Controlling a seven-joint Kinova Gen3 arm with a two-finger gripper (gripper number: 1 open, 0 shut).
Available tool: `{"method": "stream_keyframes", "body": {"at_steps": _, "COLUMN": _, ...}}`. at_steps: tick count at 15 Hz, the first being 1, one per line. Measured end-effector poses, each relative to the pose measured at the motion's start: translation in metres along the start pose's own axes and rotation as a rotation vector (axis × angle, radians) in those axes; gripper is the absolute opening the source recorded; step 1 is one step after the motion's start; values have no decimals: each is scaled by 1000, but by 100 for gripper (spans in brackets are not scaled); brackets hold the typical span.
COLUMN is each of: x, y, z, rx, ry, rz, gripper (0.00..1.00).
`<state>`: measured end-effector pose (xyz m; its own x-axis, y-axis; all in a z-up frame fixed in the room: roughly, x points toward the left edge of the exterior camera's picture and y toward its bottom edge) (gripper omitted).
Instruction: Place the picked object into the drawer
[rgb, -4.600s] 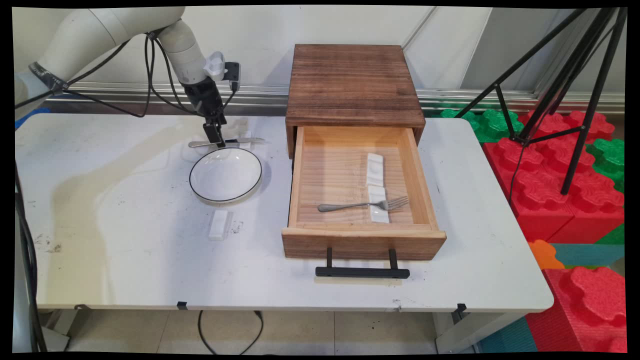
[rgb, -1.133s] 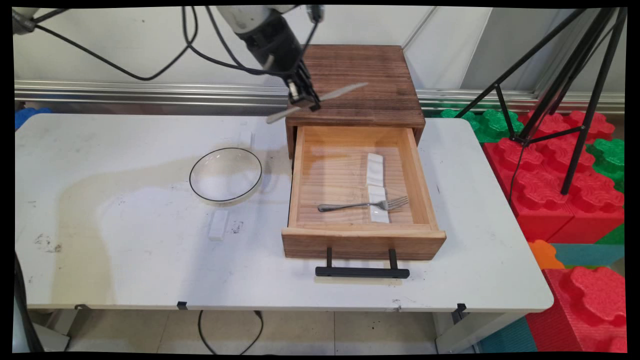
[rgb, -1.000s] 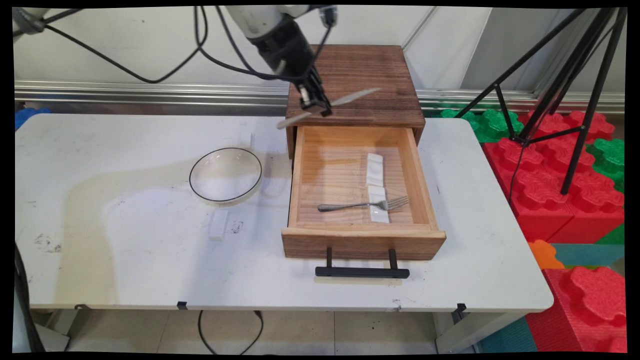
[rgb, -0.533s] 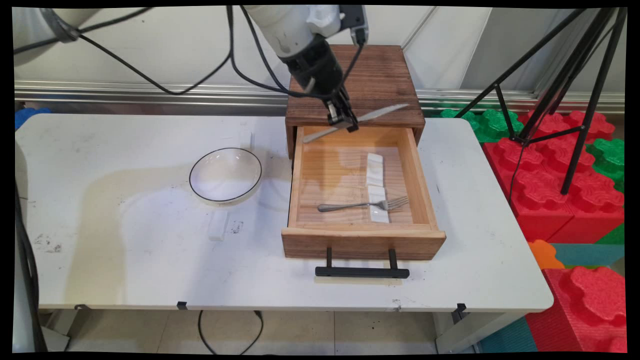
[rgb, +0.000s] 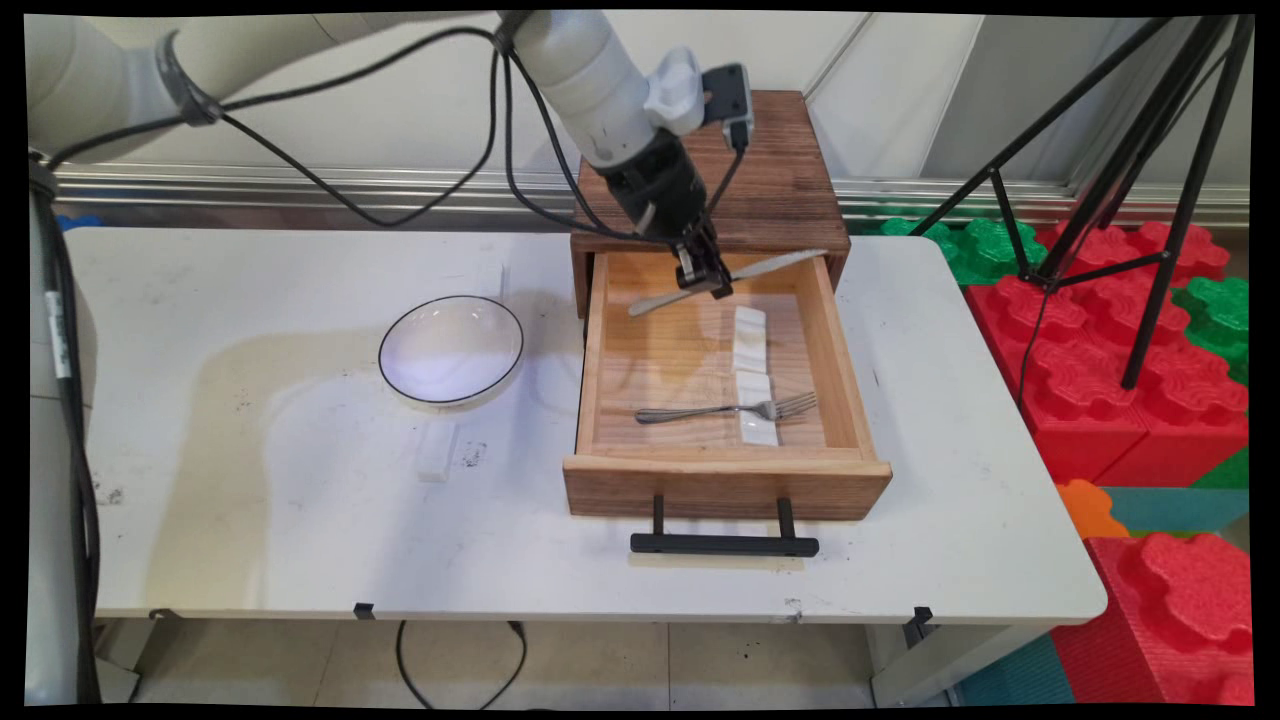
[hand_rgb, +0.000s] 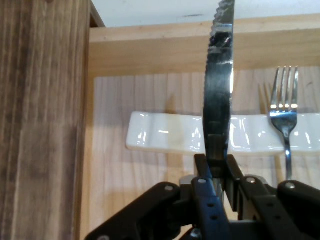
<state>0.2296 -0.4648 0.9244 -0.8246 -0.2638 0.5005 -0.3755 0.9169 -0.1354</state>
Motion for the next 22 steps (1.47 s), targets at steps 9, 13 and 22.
{"method": "stream_keyframes", "body": {"at_steps": 9, "x": -17, "y": -8, "z": 53, "rx": -19, "ry": -19, "rz": -2, "gripper": 0}}
{"method": "stream_keyframes", "body": {"at_steps": 13, "x": -26, "y": -11, "z": 69, "rx": -22, "ry": -38, "rz": -3, "gripper": 0}}
{"method": "stream_keyframes", "body": {"at_steps": 22, "x": -40, "y": -17, "z": 91, "rx": -24, "ry": -52, "rz": -3, "gripper": 0}}
